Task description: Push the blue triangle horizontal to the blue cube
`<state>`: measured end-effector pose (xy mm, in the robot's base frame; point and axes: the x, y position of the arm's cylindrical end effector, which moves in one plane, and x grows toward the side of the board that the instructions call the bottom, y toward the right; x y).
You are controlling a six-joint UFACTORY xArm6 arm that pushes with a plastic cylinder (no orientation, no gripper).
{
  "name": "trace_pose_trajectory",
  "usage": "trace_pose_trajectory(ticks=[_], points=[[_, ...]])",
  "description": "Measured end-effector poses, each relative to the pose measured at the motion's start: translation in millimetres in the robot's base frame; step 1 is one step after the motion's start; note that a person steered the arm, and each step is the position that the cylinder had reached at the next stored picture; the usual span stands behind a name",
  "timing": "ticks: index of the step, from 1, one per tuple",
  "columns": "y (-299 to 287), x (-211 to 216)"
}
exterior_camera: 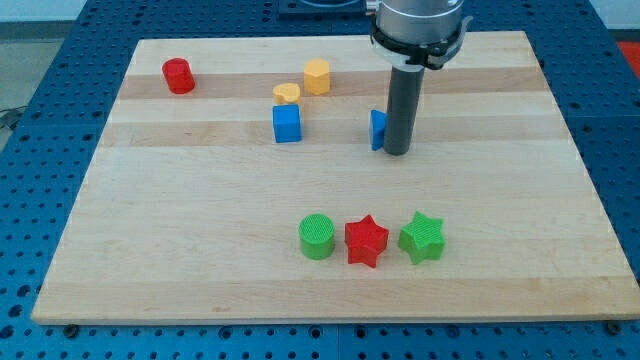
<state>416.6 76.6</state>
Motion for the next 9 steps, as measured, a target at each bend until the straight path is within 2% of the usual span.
trace_pose_trajectory(ticks=[2,3,4,6,7,8,9], points=[[-51,25],[-44,-38],[-30,-76],[-36,-76],[-58,-71],[-90,-21],[-90,-1]])
